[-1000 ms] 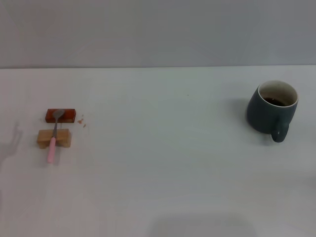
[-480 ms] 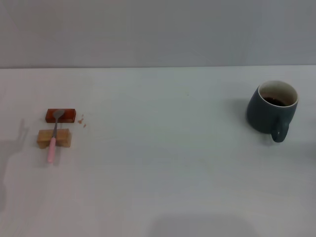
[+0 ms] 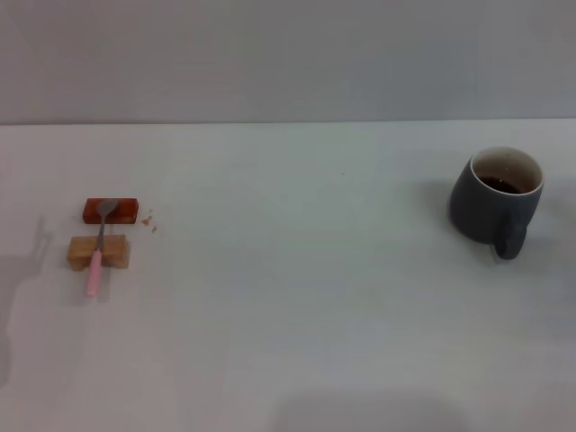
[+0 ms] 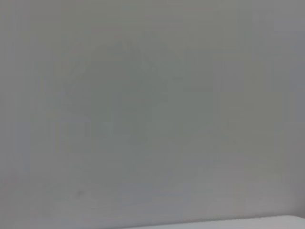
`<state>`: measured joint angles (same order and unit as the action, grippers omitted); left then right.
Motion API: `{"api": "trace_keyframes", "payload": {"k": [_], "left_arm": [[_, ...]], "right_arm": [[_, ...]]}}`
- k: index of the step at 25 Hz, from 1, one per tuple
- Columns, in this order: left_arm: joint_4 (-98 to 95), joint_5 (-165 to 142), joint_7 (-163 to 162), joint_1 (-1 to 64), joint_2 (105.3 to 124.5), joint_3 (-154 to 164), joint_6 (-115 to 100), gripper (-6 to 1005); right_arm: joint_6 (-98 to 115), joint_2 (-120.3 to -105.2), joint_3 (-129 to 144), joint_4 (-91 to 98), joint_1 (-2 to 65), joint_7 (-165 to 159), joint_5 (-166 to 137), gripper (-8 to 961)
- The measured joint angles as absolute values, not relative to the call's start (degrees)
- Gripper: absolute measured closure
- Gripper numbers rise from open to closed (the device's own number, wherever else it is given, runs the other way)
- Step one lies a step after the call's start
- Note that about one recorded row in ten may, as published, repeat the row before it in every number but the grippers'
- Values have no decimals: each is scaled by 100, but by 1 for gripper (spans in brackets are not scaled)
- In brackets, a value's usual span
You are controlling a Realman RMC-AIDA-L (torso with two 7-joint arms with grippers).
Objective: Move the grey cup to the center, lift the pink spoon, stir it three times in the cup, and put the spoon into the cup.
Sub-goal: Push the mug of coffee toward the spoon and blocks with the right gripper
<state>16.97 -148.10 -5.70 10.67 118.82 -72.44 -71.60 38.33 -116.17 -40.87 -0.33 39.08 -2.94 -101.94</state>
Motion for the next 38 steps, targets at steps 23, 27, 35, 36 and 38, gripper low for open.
{"api": "trace_keyframes", "payload": {"k": [23, 27, 35, 36, 38], "left_arm": [[1696, -14810, -572, 1070, 11882, -7250, -7163, 162], [1696, -14810, -571, 1072, 11882, -7249, -7163, 163], [1696, -14810, -566, 1077, 11882, -7247, -7163, 163], [1696, -14810, -565, 1079, 11882, -7245, -7163, 163], [1696, -14810, -563, 1080, 11882, -7244, -7163, 163]], "right_arm": [[3141, -11774, -3779, -153, 4304, -280, -10431, 953], [3109, -11800, -3780, -159, 4353, -280, -10477, 953], [2980, -11822, -3637, -371, 4405, -281, -10629, 953], [2953, -11832, -3600, -386, 4423, -281, -10631, 953], [2916, -11849, -3530, -413, 4457, -280, -10632, 953]]}}
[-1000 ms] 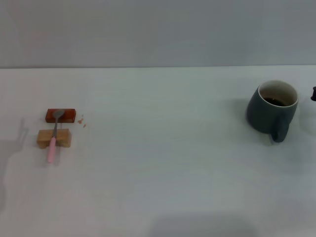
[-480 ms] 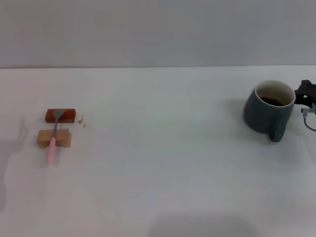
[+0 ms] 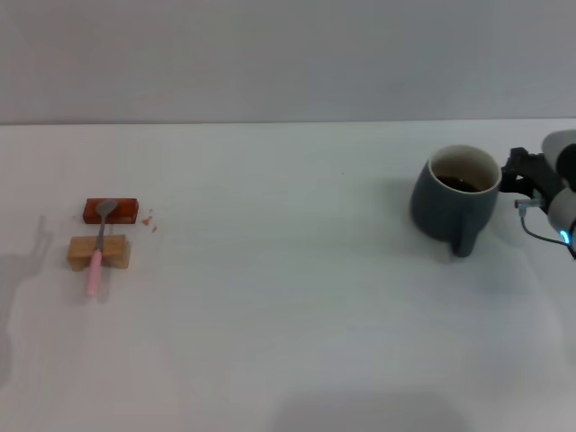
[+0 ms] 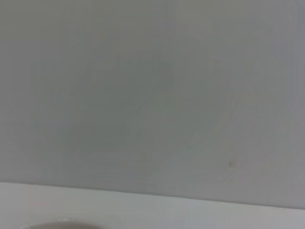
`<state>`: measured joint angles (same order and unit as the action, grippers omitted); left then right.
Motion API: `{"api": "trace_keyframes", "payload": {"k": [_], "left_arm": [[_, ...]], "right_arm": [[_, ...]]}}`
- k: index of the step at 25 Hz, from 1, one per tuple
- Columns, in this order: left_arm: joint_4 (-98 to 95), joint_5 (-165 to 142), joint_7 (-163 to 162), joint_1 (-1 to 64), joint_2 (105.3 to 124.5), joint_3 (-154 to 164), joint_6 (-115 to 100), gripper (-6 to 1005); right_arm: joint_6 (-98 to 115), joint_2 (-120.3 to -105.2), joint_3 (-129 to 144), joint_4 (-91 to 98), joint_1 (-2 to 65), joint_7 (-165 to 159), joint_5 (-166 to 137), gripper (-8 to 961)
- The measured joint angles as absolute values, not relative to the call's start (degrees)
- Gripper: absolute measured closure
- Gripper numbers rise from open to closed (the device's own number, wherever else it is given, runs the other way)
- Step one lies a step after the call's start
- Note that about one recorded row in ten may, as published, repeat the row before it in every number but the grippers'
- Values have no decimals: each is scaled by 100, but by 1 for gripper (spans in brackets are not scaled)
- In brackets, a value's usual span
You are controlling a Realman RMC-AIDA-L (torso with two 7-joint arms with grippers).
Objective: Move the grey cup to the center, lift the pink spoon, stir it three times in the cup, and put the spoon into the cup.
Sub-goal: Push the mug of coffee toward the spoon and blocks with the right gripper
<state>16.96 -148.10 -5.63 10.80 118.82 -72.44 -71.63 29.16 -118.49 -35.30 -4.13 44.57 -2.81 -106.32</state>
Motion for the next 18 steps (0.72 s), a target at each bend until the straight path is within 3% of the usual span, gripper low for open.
{"api": "trace_keyframes", "payload": {"k": [18], "left_arm": [[1689, -14810, -556, 1075, 11882, -7251, -7169, 163]], "right_arm": [[2670, -11901, -3054, -952, 4784, -281, -10635, 954]]}}
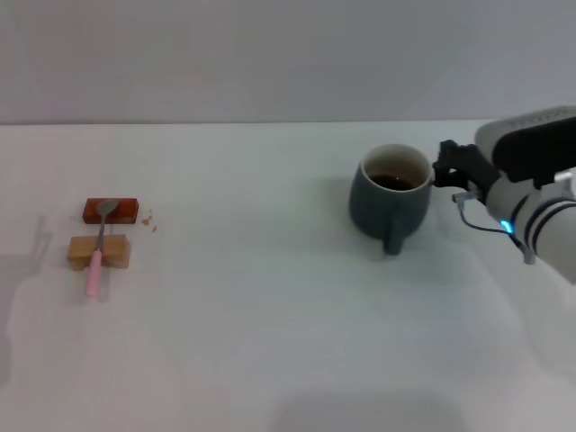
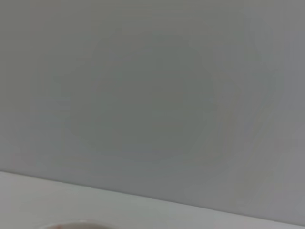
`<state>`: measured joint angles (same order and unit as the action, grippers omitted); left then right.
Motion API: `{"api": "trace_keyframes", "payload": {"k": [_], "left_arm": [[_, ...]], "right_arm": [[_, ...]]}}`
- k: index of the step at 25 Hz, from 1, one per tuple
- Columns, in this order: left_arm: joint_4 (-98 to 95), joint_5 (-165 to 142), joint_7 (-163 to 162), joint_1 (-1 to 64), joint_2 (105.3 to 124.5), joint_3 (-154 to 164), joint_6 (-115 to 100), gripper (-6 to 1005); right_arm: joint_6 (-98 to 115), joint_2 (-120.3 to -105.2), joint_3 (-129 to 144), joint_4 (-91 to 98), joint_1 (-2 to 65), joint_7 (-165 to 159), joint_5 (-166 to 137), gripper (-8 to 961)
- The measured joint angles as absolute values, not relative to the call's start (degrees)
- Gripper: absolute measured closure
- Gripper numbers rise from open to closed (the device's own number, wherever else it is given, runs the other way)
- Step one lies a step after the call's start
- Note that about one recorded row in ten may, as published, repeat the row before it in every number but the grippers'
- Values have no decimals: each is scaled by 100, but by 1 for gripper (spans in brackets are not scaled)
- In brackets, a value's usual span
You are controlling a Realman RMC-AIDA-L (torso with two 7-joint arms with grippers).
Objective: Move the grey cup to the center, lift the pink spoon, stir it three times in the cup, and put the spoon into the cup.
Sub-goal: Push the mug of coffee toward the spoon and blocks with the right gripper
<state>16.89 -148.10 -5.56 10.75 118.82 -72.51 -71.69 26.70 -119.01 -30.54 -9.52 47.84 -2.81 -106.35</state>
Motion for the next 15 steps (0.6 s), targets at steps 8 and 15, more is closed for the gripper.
{"api": "trace_keyframes", "payload": {"k": [8, 15], "left_arm": [[1692, -14810, -567, 1050, 11882, -7244, -7173, 162], [1696, -14810, -569, 1052, 11882, -7242, -7189, 162]], "right_arm": [[2514, -11912, -2905, -1142, 4892, -281, -10635, 953], [2428, -11936, -2604, -1361, 4958, -281, -10635, 955]]}}
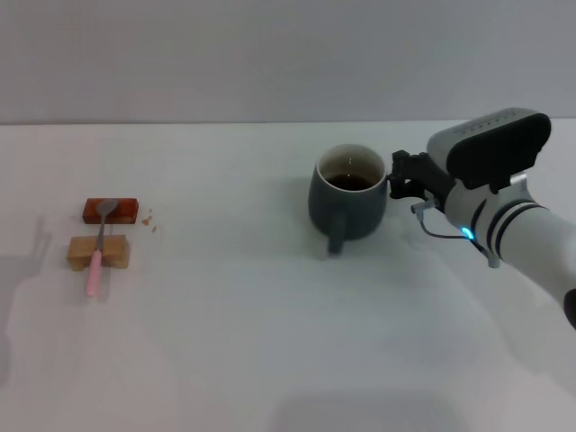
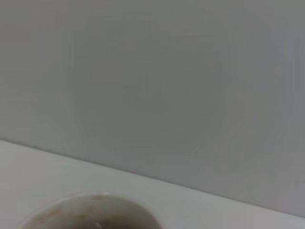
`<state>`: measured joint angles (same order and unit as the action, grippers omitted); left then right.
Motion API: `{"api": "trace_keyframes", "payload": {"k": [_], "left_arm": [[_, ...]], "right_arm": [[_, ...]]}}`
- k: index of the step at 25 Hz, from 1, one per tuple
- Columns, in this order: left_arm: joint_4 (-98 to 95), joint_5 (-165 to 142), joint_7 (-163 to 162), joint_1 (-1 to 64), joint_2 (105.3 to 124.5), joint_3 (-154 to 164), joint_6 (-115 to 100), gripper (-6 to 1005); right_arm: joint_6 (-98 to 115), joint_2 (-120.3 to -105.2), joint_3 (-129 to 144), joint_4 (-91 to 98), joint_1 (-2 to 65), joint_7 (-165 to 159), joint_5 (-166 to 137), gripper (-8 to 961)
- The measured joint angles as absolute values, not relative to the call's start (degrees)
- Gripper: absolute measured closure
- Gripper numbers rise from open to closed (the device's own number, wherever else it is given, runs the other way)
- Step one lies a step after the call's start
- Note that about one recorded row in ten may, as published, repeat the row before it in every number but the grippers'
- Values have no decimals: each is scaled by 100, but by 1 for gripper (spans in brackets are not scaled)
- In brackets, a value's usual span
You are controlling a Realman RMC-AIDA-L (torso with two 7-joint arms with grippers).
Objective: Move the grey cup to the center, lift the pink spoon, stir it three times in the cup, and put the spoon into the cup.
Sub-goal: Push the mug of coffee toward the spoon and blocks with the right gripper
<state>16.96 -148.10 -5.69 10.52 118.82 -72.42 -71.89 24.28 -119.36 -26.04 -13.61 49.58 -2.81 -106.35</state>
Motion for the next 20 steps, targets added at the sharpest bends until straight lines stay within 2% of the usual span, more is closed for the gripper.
{"api": "trace_keyframes", "payload": {"k": [20], "left_arm": [[1696, -14810, -572, 1073, 11900, -7242, -7206, 162]], "right_arm": [[2449, -11954, -2164, -1905, 5080, -318, -11062, 953]]}}
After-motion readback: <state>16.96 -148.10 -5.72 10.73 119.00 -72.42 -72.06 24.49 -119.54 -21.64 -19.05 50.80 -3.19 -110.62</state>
